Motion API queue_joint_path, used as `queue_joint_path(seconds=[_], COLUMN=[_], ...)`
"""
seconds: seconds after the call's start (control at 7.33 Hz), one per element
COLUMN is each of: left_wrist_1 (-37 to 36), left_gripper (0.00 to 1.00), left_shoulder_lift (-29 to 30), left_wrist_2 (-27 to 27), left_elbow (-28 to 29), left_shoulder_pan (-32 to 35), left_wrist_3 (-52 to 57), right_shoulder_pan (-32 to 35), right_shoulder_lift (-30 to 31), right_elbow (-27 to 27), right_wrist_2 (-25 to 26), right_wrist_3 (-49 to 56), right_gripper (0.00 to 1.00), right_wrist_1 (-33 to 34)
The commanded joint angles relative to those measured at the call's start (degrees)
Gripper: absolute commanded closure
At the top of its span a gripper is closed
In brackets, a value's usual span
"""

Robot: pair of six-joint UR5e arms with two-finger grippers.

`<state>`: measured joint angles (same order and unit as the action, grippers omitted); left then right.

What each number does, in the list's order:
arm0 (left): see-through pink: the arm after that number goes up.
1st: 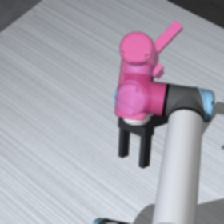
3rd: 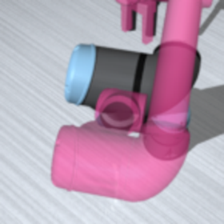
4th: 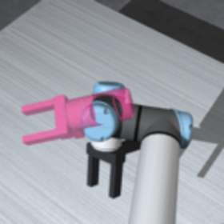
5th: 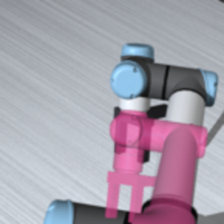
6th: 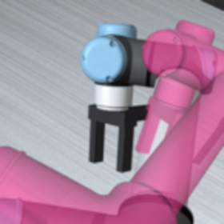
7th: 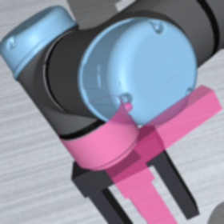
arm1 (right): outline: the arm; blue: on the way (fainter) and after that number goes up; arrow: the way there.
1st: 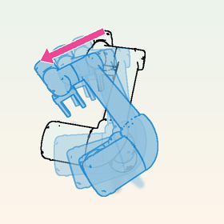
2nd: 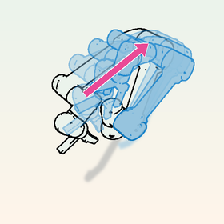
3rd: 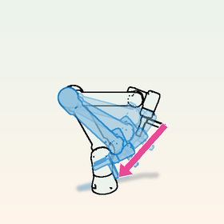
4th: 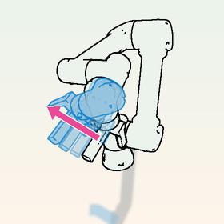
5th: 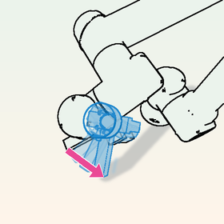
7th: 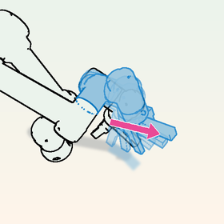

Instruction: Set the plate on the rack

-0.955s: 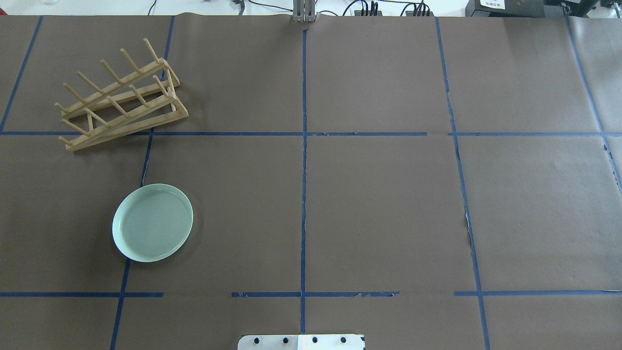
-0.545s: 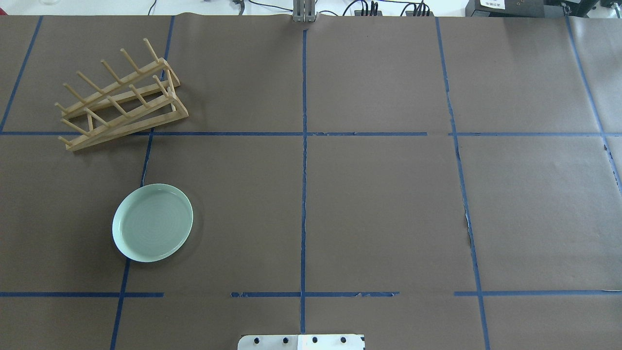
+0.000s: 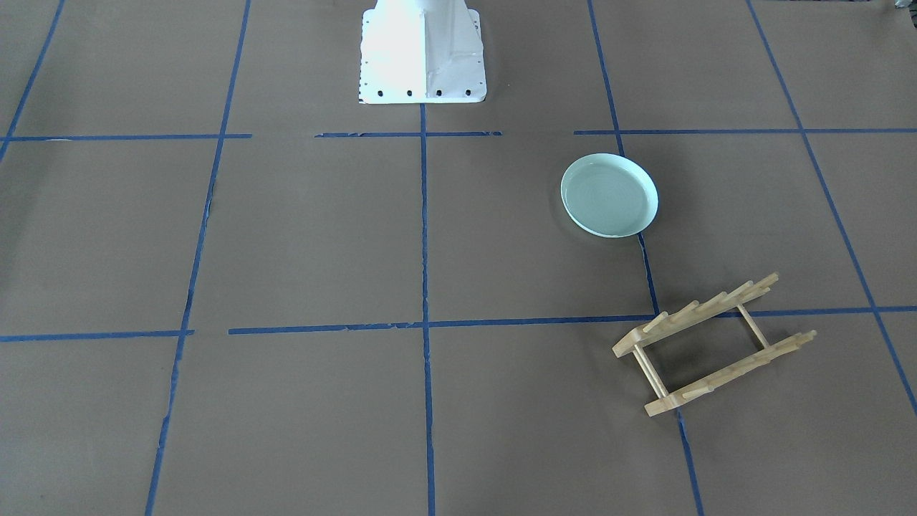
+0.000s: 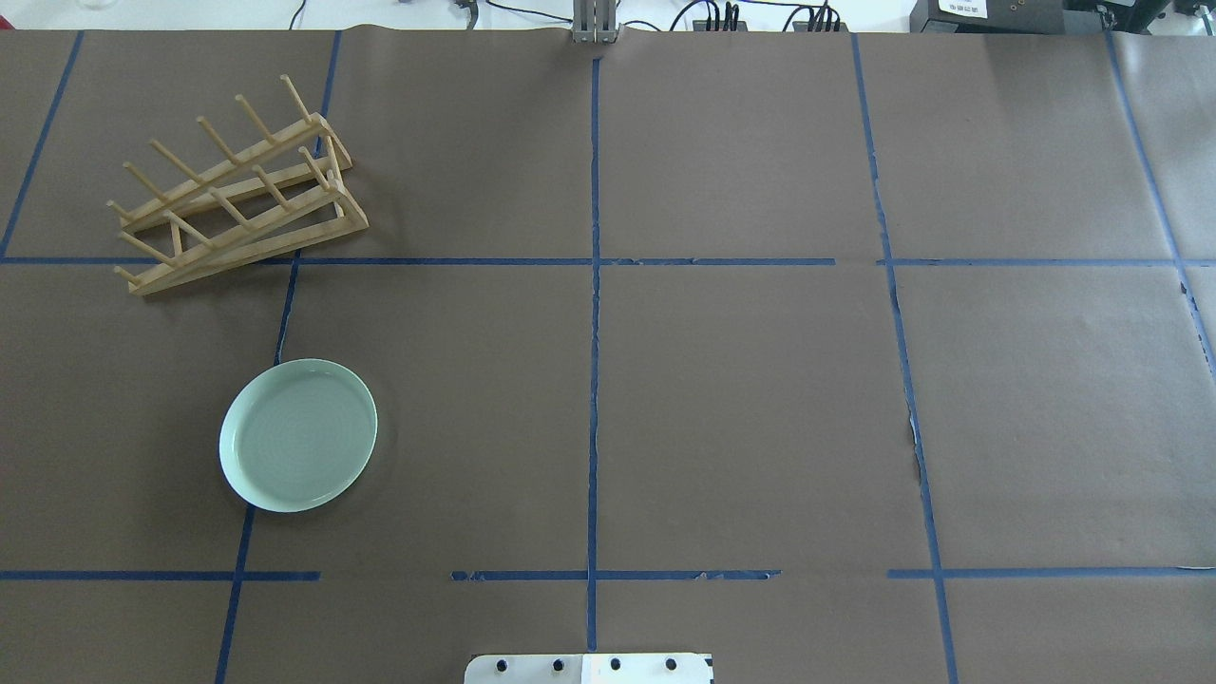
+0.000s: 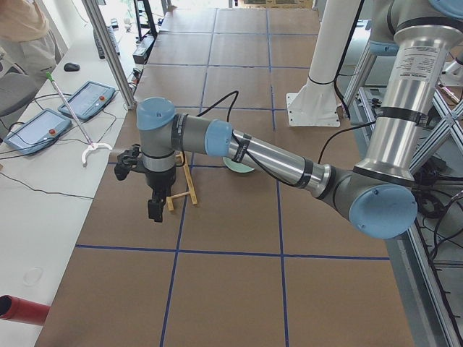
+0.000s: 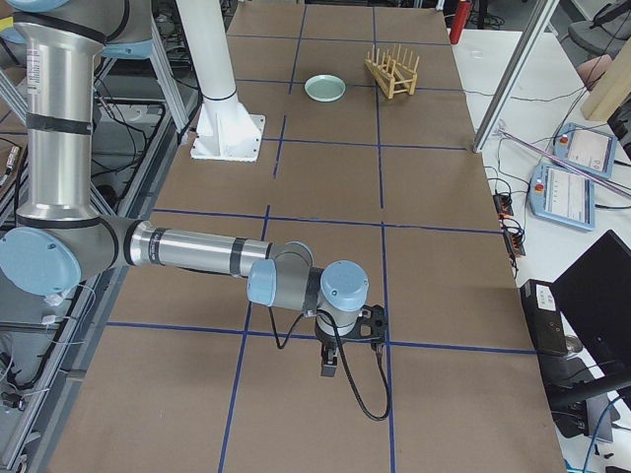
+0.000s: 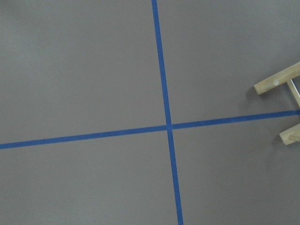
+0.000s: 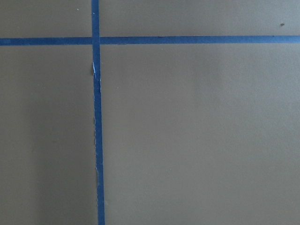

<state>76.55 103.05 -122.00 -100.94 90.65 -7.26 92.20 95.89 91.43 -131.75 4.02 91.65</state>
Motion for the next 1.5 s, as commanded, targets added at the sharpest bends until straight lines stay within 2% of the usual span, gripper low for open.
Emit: queue_joint_path(seconds=[0.0, 0.14, 0.41, 0.55, 0.68, 0.82, 1.09, 1.36], left_wrist_1=[0.09, 2.79, 4.04, 5.61, 6.15, 5.72, -0.14, 1.65], left_gripper=[0.0, 0.0, 0.0, 0.0, 0.0, 0.0, 0.0, 0.02], left_shoulder_lift=[1.89, 3.81, 11.0, 13.39, 16.02, 16.65, 16.4, 16.13], left_wrist_2=[0.55, -3.99, -10.16, -9.76, -4.71, -0.65, 9.37, 9.24], left_elbow=[-4.16, -4.35, -4.79, -4.7, -4.79, -4.79, -3.48, -1.56], left_shoulder_pan=[-8.77, -17.09, -23.48, -30.29, -36.71, -42.69, -53.86, -55.83], left_wrist_3=[-20.51, -27.3, -41.55, -47.96, -60.64, -66.68, -67.35, -69.18], right_shoulder_pan=[0.0, 0.0, 0.0, 0.0, 0.0, 0.0, 0.0, 0.0], right_shoulder_lift=[0.0, 0.0, 0.0, 0.0, 0.0, 0.0, 0.0, 0.0], right_elbow=[-0.03, -0.03, -0.03, -0.03, -0.03, -0.03, -0.03, -0.03], right_wrist_2=[0.0, 0.0, 0.0, 0.0, 0.0, 0.0, 0.0, 0.0], right_wrist_3=[0.02, 0.02, 0.02, 0.02, 0.02, 0.02, 0.02, 0.02], right_gripper=[0.0, 0.0, 0.0, 0.0, 0.0, 0.0, 0.0, 0.0], right_wrist_1=[0.02, -0.06, 0.02, 0.02, -0.06, 0.02, -0.06, 0.02])
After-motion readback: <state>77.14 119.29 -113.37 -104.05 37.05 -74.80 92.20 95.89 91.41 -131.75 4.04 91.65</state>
